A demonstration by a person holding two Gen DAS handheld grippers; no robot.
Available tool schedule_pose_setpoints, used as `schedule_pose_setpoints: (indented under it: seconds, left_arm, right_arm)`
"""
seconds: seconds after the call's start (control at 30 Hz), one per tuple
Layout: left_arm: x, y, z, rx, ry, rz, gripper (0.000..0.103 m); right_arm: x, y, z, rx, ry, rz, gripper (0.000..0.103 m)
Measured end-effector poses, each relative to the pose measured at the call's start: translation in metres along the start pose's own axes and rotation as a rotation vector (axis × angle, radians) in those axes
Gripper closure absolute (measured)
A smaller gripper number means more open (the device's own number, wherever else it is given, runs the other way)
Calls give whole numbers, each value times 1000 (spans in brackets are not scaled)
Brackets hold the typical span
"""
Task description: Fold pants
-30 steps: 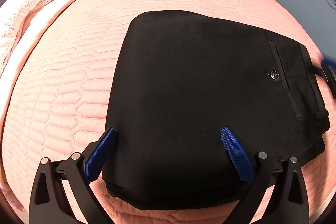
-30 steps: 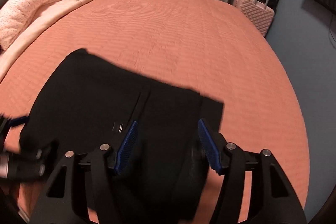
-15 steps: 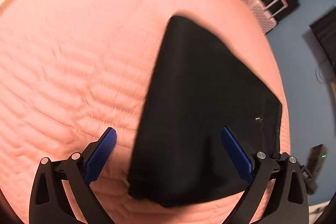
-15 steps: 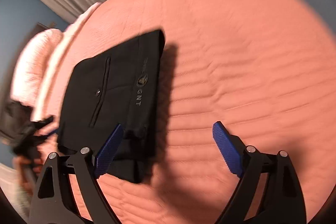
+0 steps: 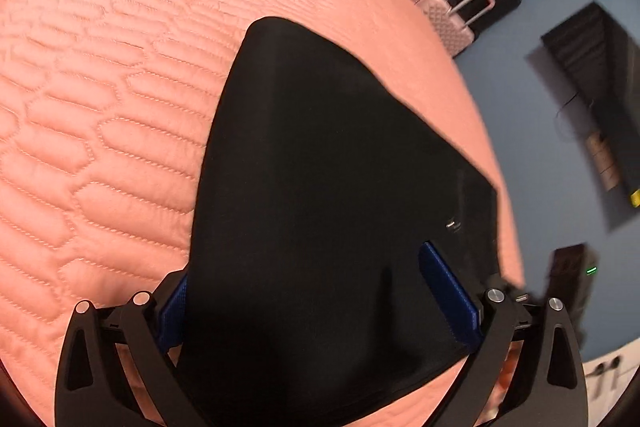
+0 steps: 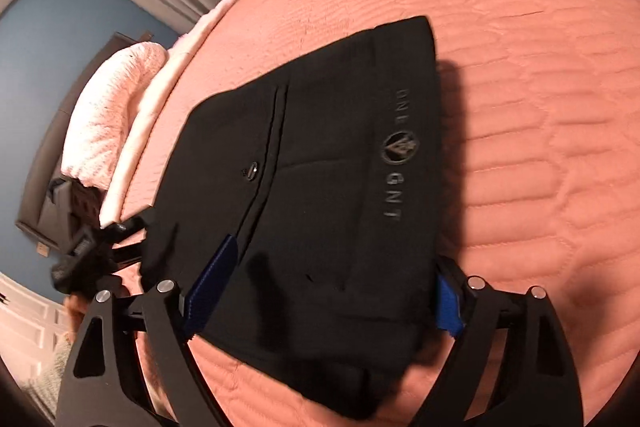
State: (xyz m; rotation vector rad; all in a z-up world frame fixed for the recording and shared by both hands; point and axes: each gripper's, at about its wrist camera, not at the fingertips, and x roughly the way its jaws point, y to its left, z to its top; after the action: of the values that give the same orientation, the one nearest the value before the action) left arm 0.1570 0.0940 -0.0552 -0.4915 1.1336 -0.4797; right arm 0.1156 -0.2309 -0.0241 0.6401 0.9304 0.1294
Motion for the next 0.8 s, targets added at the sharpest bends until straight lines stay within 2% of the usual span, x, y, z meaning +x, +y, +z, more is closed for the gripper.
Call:
schedule_pose_setpoints:
  seconds: [0.03,0.07,0.1,0.13,0.17,0.2,0.27,0.3,0.33,0.43,0.57,0.7,0.8]
  left_arm:
    - [1,0,2,0,8,-17,11]
    - [4,0,3,10,16,-22,12]
    - [8,0,4,28,26,-19,13]
    - [16,2,7,52,38,-15,14]
    - [18,1,9,60,37,-14,14]
    - [20,0,11,50,28,-9,17]
    - [17,1,16,31,18,26,35]
    - [14,-1,15,34,10,37,69]
    - [12,0,14,35,6,41,79]
    - [7,-4,9,11,-8,33,86]
    - [-10,-26,11,61,-50,54,89]
    - [-24,-53,39,96,-101,37,89]
    - [-34,-73,73,138,-132,39,89]
  right_arm:
    - [-1,-3,0,15,-7,12,20]
    - [-1,-7,0,30,-14,13,26]
    - [-2,-11,-2,47,-16,-9,43]
    - [-3,-16,-2,67,-17,-10,49]
    - [-5,-23,-1,100,-17,5,60]
    - [-3,-22,-2,104,-14,13,66]
    - [-2,-11,1,66,-9,-20,72]
    - [-3,-3,1,44,-9,-38,74]
    - [-5,7,2,19,-10,-55,75]
    - [-8,25,4,-11,-22,-77,79]
    - [-24,50,16,-57,-65,-96,81]
    - [-35,73,52,-115,-118,-84,82]
    - [-40,85,90,-151,-159,-59,83]
